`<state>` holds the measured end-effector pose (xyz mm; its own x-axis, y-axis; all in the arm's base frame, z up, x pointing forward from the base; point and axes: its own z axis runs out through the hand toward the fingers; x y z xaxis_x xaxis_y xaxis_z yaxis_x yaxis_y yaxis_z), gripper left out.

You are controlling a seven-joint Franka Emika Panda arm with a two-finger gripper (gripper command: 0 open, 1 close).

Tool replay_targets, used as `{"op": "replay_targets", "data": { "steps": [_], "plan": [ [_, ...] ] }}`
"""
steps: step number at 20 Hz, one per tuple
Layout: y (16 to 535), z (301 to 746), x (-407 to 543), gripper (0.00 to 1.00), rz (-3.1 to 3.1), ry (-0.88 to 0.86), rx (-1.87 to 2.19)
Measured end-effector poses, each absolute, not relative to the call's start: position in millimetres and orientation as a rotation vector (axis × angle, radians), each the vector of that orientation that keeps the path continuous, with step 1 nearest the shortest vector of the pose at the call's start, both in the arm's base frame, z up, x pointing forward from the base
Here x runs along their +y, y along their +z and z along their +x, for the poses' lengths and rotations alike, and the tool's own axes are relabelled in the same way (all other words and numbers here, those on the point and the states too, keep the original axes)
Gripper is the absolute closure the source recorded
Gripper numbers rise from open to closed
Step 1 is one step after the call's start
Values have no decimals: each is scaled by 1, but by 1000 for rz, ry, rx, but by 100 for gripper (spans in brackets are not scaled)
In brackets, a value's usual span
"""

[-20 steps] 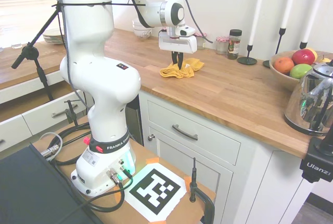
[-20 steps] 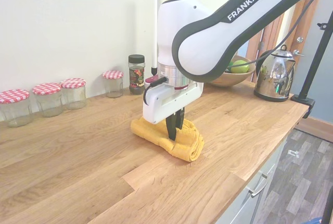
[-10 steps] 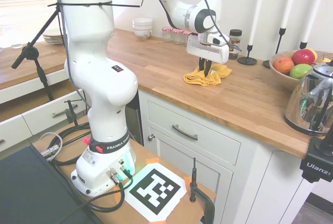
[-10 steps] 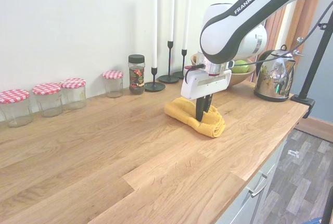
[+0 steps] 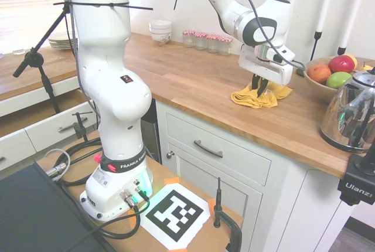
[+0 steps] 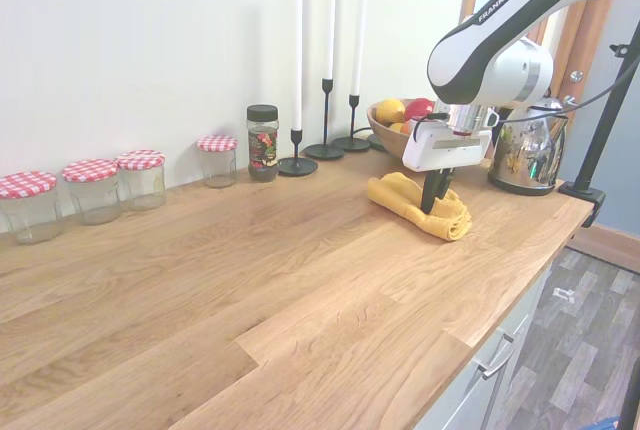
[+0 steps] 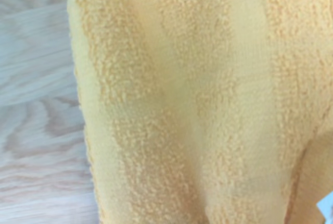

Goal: Wipe the counter

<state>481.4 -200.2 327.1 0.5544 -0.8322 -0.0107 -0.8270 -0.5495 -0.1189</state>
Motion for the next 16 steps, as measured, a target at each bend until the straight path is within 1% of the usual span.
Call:
{"op": "replay_targets", "data": {
  "steps": [16],
  "plan": [
    [327,476,-209,0,-2646,-63,1480]
  ]
}}
